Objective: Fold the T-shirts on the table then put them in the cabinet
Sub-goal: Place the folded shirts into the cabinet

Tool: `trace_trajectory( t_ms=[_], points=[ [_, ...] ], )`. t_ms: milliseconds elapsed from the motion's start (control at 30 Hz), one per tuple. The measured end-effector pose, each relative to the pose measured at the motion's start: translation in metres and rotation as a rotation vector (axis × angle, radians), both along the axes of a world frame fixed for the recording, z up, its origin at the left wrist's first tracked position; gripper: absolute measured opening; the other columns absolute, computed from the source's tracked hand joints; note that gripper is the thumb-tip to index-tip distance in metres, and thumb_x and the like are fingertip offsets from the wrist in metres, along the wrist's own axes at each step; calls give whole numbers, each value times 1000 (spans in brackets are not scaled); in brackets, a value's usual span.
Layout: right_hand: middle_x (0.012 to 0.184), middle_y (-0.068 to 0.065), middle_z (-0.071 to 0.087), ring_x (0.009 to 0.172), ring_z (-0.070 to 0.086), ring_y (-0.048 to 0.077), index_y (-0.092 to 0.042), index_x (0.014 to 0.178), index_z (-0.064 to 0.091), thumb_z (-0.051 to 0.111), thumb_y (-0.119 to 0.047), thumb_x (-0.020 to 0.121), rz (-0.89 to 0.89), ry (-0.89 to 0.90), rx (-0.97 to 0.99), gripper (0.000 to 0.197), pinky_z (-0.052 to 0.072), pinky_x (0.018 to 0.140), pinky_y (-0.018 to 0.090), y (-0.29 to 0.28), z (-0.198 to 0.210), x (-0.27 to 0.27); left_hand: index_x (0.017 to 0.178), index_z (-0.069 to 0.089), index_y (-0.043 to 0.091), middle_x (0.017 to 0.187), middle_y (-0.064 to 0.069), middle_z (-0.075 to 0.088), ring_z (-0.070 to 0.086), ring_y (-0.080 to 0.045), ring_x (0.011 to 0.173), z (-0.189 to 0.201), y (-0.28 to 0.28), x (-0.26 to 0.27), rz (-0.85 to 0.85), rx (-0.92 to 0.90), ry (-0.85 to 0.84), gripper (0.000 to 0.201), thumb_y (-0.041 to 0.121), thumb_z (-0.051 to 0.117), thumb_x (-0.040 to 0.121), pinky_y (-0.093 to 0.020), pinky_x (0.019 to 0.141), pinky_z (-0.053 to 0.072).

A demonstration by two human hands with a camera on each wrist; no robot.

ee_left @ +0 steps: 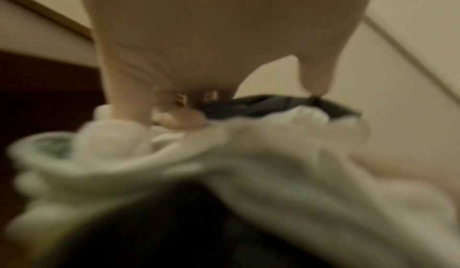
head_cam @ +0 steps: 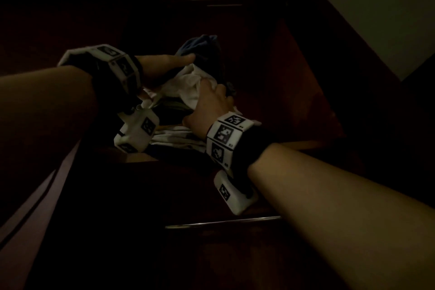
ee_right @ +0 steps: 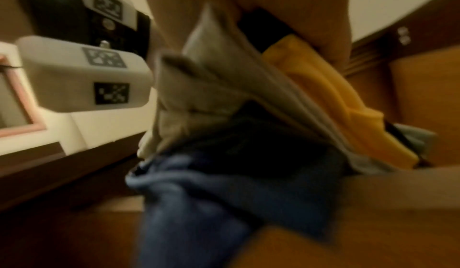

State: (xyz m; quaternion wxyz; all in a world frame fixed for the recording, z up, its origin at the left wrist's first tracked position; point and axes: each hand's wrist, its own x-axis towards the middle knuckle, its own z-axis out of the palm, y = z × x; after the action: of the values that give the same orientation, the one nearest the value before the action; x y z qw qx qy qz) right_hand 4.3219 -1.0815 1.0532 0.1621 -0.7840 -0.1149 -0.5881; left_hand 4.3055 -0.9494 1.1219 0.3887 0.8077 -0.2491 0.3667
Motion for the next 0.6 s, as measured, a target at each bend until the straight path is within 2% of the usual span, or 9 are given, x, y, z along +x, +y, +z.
trace_trajectory(
  t_ms=[67, 133, 167, 233, 400, 433, 533, 567, 600],
  points=[
    [149, 10, 17, 134, 23, 40, -24, 143, 23, 65, -28, 84, -23, -23, -25, 73, 35, 98, 52, 2, -3, -1, 149, 21, 35, 153, 2, 29, 38, -33, 133, -1, -3, 9, 10, -15, -30, 85, 75, 44, 77, -41, 86, 38],
    [148, 10, 18, 132, 24, 40, -24, 141, 27, 61, -22, 87, -38, -53, -50, 64, 35, 97, 52, 3, -5, 0, 150, 10, 44, 157, 0, 23, 33, -35, 138, -1, -4, 18, -8, -2, -46, 117, 87, 54, 50, -48, 96, 40],
    [147, 10, 19, 130, 25, 40, -24, 140, 29, 60, -20, 87, -40, -69, -59, 61, 35, 97, 52, 3, -6, 1, 149, 10, 46, 157, 0, 25, 35, -35, 136, 1, -1, 24, -31, 5, -54, 130, 91, 57, 36, -49, 97, 42],
    [145, 12, 20, 128, 26, 41, -22, 139, 30, 58, -18, 88, -47, -93, -78, 58, 40, 97, 53, 4, -8, 3, 147, 16, 48, 153, 0, 32, 41, -33, 131, 4, -1, 30, -91, 8, -58, 141, 94, 59, 20, -50, 92, 46],
    [144, 14, 21, 130, 25, 42, -21, 140, 31, 63, -26, 87, -172, -84, -131, 61, 37, 97, 54, 3, -1, 2, 149, 20, 38, 153, -8, 31, 37, -36, 135, 6, -14, 43, -176, -43, 2, 153, 93, 61, 12, -58, 104, 34],
    [143, 14, 22, 129, 25, 42, -22, 141, 31, 62, -27, 89, -196, -84, -138, 61, 36, 97, 54, 0, 0, 2, 150, 21, 35, 153, -11, 31, 36, -38, 135, 5, -19, 44, -188, -55, 10, 150, 93, 61, 17, -60, 105, 33],
    [141, 13, 23, 127, 27, 41, -26, 141, 32, 57, -26, 92, -293, -100, -154, 55, 35, 97, 53, -13, 3, 3, 148, 28, 18, 152, -14, 31, 37, -38, 134, 6, -43, 47, -241, -89, 10, 101, 82, 43, 71, -56, 108, 33],
    [141, 13, 23, 128, 26, 40, -26, 140, 33, 56, -26, 92, -325, -101, -161, 54, 35, 97, 53, -20, 4, 3, 145, 34, 15, 148, -14, 36, 41, -37, 131, 8, -51, 48, -251, -89, 10, 91, 78, 38, 78, -53, 106, 35],
    [142, 13, 22, 128, 26, 40, -27, 141, 34, 56, -26, 92, -351, -96, -166, 54, 34, 98, 53, -28, 4, 2, 141, 40, 14, 142, -15, 43, 46, -37, 125, 9, -59, 48, -267, -64, 11, 93, 80, 41, 75, -50, 101, 39]
  ],
)
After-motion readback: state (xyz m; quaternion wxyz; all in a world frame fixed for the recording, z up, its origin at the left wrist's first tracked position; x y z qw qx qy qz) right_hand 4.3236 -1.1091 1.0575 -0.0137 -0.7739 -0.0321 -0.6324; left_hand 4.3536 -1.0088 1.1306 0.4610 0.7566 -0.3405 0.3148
